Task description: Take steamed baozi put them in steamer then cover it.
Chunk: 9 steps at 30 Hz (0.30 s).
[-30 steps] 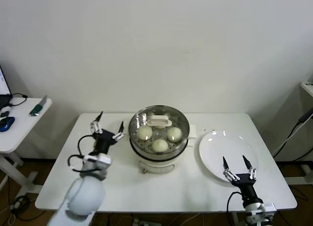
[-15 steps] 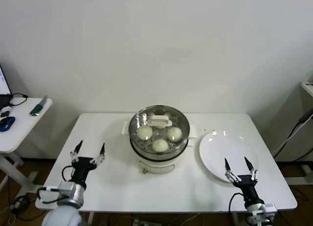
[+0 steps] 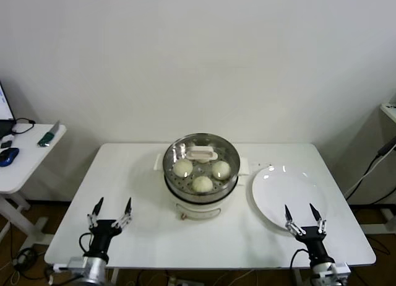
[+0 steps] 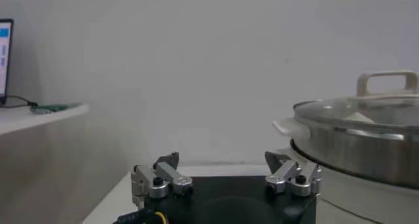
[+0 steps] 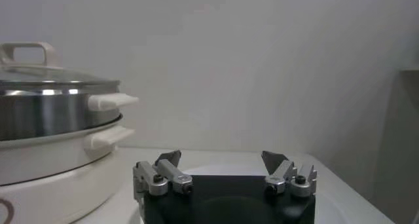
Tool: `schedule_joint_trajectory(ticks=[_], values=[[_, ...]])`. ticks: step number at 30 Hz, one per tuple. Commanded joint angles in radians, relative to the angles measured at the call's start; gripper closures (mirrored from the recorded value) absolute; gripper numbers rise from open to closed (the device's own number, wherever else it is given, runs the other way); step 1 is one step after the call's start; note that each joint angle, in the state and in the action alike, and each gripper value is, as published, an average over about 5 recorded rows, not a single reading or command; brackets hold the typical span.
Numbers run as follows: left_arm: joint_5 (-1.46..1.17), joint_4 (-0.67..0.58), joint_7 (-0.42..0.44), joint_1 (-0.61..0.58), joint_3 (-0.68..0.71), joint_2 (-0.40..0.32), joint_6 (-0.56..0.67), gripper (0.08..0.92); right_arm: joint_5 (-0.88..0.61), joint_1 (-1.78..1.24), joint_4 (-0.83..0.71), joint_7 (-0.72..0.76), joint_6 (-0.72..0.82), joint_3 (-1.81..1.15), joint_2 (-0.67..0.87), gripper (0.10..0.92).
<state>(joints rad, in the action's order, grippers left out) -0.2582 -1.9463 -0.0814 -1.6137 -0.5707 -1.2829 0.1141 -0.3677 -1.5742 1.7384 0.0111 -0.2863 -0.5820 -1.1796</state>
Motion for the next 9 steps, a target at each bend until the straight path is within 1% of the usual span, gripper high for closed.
schedule_joint_trajectory(ticks=[1,9], values=[[-0.022,0.006,0.012,-0.042,0.009,-0.019,0.049,0.177,-0.001,-0.001,-0.007,0.001,-0.008,-0.002,0.000,0.203],[-0.012,-0.002,0.017,-0.046,0.017,-0.026,0.054,0.177,-0.001,0.002,-0.002,-0.001,-0.008,-0.001,-0.004,0.203]])
